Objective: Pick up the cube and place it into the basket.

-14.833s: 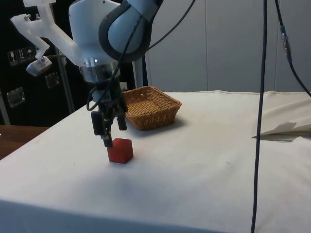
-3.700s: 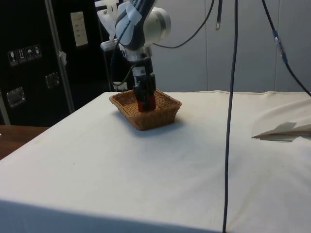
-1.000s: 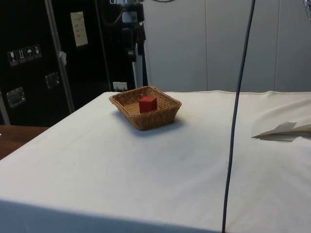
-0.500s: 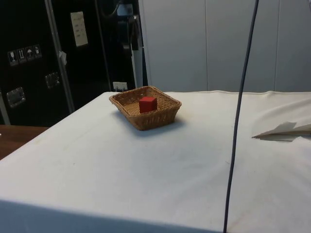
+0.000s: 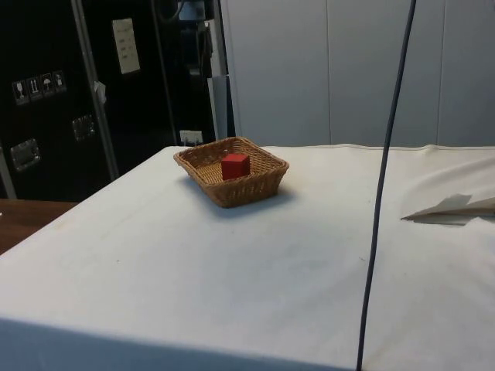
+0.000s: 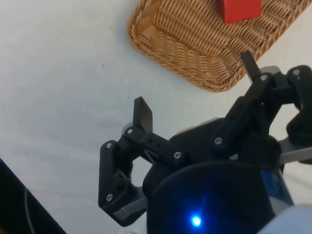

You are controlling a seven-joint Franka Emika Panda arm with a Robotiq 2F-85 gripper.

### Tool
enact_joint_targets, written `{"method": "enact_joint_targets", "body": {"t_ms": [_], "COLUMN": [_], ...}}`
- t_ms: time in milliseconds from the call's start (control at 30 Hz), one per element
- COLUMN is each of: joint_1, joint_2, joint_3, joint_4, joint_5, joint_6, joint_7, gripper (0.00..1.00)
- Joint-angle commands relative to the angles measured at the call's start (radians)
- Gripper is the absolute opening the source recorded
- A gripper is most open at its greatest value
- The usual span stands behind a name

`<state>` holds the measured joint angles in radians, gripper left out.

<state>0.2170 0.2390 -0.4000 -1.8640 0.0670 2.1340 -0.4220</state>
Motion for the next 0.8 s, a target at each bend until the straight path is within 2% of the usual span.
{"method": "enact_joint_targets", "body": {"t_ms": [0,67,100,133,367,400,433,700,733,767], "joint_1": [0.005,0.006,0.001,0.007,0.012,0.006,0.012,0.010,0.006,0.010], "joint_2": [-0.012,-0.016,-0.005,-0.020,-0.075,-0.065,-0.082,-0.144,-0.133,-0.151], "joint_3": [-0.001,0.000,0.002,0.001,0.014,0.017,0.016,0.032,0.032,0.033], "joint_4": [-0.013,-0.018,-0.007,-0.024,-0.093,-0.080,-0.101,-0.179,-0.165,-0.187], "joint_5": [-0.010,-0.010,0.000,-0.010,-0.016,0.000,-0.017,-0.022,-0.008,-0.023], "joint_6": [0.005,0.006,0.000,0.008,0.029,0.012,0.031,0.056,0.040,0.058], "joint_7": [0.009,0.010,0.001,0.011,0.027,0.013,0.029,0.044,0.029,0.046], "gripper": [1.00,1.00,1.00,1.00,1.00,1.00,1.00,1.00,1.00,1.00]}}
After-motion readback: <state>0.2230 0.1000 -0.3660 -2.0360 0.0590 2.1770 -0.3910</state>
